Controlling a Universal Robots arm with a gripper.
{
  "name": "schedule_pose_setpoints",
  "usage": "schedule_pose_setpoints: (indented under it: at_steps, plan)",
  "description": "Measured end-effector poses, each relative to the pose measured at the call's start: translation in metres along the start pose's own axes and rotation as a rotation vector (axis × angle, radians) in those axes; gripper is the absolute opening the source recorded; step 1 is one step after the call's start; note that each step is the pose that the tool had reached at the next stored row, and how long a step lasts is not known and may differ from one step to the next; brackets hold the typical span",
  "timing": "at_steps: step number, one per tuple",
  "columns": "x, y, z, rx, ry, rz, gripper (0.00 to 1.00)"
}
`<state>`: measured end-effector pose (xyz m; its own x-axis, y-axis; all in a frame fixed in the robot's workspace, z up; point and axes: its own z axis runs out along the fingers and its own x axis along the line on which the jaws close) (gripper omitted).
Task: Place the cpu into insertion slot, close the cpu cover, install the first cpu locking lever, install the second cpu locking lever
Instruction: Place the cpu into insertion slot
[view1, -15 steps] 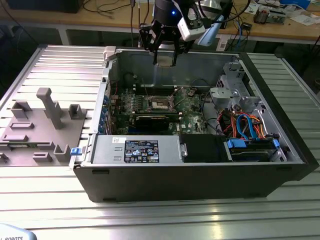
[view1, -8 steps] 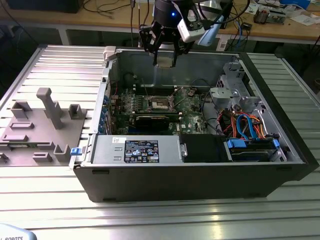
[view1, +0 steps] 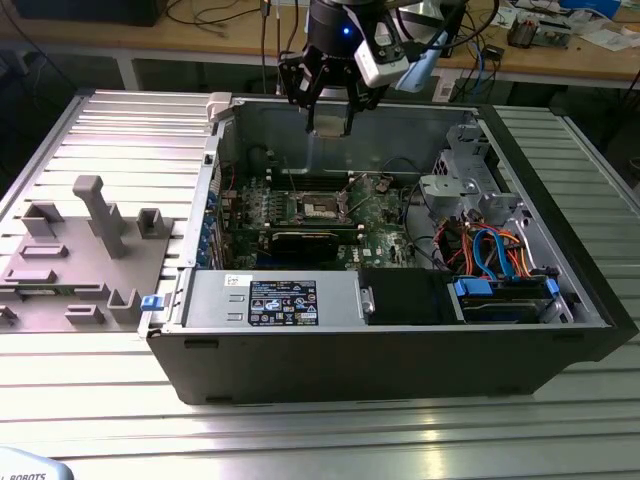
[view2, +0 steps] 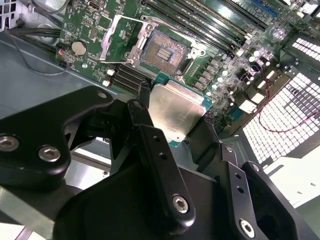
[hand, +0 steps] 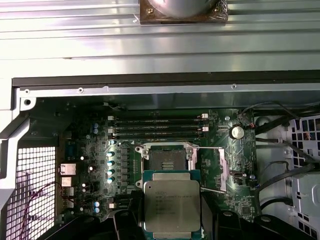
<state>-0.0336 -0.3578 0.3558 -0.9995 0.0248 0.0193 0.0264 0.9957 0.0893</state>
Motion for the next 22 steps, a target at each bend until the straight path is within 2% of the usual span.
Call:
schedule_pose_setpoints:
  at_steps: [22]
  plan:
    - [-0.0001, -0.0004, 0.004, 0.0, 0.0, 0.0, 0.55]
